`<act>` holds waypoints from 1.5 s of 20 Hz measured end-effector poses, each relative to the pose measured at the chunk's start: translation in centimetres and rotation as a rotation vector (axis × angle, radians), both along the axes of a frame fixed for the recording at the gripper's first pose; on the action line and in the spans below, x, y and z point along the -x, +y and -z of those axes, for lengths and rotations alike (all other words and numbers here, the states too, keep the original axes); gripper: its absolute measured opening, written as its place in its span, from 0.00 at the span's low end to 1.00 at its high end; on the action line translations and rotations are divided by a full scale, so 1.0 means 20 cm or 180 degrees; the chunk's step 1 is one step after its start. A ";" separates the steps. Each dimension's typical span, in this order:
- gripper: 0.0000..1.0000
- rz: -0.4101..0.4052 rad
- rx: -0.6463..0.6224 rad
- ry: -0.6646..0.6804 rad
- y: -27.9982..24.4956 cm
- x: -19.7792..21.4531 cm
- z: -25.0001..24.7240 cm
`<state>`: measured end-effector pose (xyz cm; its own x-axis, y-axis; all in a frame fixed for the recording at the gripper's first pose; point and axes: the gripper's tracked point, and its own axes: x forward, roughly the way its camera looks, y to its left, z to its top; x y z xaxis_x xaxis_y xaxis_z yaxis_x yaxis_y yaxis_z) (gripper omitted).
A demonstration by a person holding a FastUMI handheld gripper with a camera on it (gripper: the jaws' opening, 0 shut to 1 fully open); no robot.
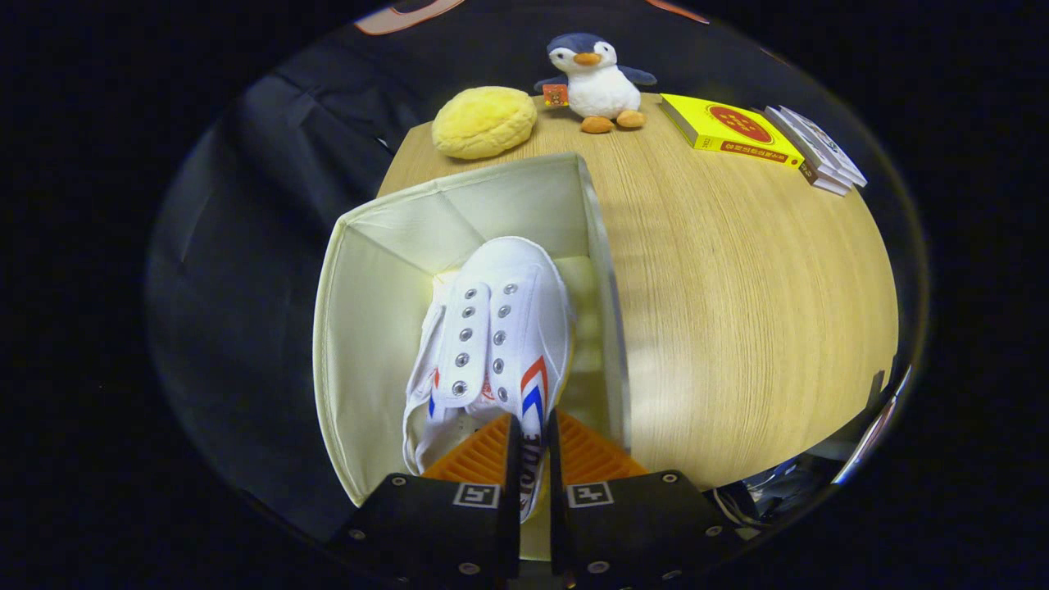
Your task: Open the storage box then place both shoes into the box .Put the left shoe in first, then the right shoe, with the right side of both shoes facing outward in a uniform manner.
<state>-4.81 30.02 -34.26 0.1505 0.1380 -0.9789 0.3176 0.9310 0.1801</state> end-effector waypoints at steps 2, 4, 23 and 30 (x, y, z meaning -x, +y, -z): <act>0.26 -0.0025 -0.0005 -0.0115 0.00 -0.03 -0.05; 0.30 -0.0023 -0.0152 -0.0306 0.00 -0.08 -0.10; 0.95 -0.0276 -0.0313 -0.2687 -0.89 -0.17 -0.84; 0.98 -0.0066 0.0235 -0.3347 -1.35 -0.08 -1.02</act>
